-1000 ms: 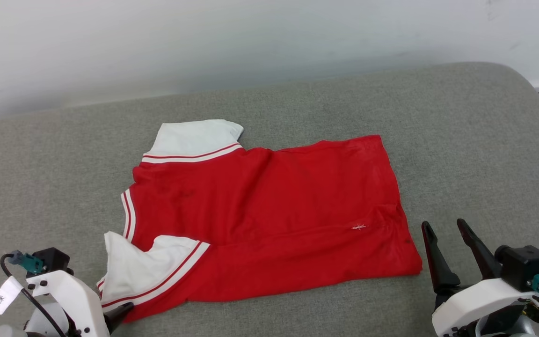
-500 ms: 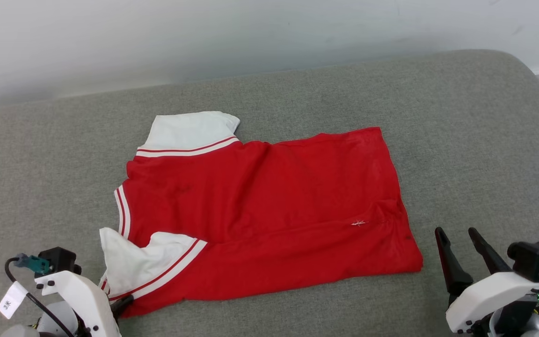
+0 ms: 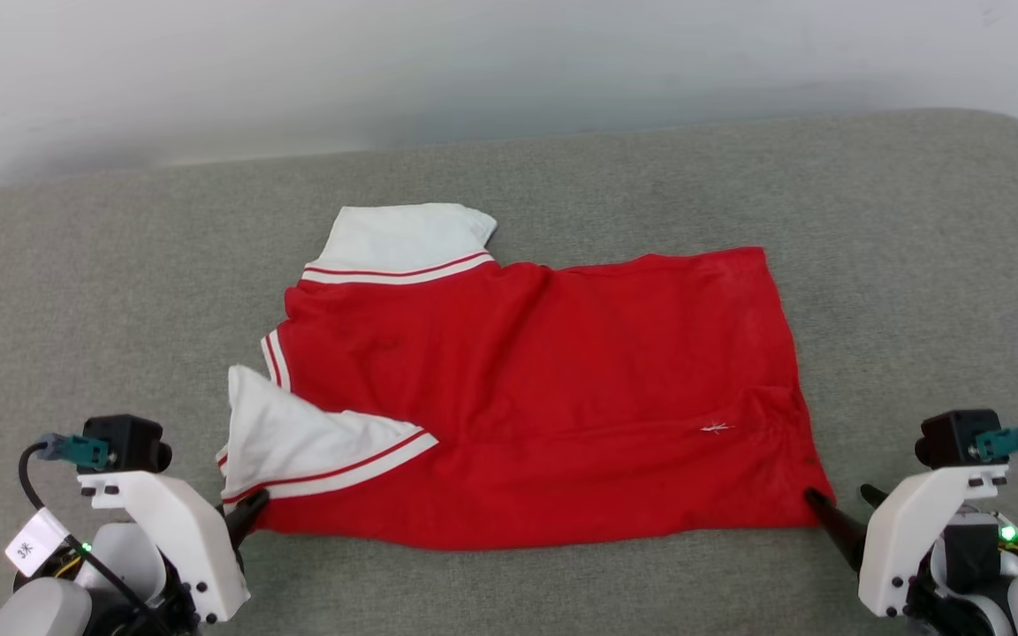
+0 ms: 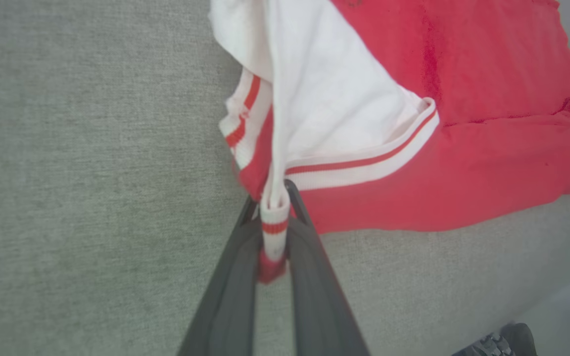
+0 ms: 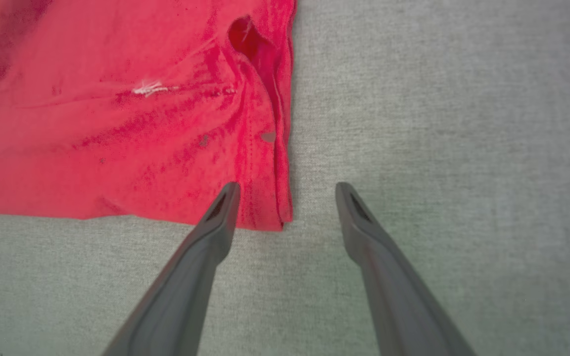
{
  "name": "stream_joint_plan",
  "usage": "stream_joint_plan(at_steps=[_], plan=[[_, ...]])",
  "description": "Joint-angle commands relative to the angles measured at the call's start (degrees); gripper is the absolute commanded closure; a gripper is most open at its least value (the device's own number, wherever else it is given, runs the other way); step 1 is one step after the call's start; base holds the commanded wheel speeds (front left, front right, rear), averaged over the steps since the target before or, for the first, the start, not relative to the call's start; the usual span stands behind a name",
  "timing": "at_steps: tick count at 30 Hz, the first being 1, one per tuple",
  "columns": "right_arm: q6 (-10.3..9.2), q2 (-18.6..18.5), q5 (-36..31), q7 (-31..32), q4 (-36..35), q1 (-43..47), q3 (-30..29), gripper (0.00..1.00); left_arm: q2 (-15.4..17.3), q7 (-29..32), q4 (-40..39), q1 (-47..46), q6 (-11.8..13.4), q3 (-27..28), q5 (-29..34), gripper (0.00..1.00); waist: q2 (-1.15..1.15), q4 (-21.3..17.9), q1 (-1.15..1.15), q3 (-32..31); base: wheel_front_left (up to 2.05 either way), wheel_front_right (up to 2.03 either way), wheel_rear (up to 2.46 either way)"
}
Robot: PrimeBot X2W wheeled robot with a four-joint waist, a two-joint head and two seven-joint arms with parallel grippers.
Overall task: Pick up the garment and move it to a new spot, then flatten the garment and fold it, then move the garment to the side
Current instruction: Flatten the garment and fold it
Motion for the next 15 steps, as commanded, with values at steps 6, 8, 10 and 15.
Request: stream_joint_plan(at_steps=[6, 8, 10, 15], plan=[[-0.02, -1.28, 2.27, 4.47, 3.58, -4.95, 2.06, 0.0, -0.86, -0.64, -3.11, -2.06, 0.61, -0.71, 0.94, 1.0, 0.0, 2.3, 0.0, 2.68, 0.0, 0.0, 0.0], [-0.02, -1.26, 2.89, 6.04, 5.51, -5.85, 3.29, 0.0, -1.0, -0.74, -3.37, -2.5, 0.65, -0.78, 1.11, 1.0, 0.0, 2.61, 0.0, 3.27, 0.0, 0.0, 0.0], [-0.02, -1.19, 3.61, 7.45, 7.41, -6.5, 4.51, 0.0, -1.21, -0.83, -3.32, -2.64, 0.61, -0.95, 1.16, 1.0, 0.0, 2.95, 0.0, 3.76, 0.0, 0.0, 0.0], [-0.01, -0.82, 4.85, 10.03, 11.18, -7.25, 6.53, 1.0, -1.54, -0.95, -2.36, -2.19, 0.62, -1.32, 0.92, 1.0, 0.0, 3.03, 0.0, 3.91, 0.0, 0.0, 0.0]])
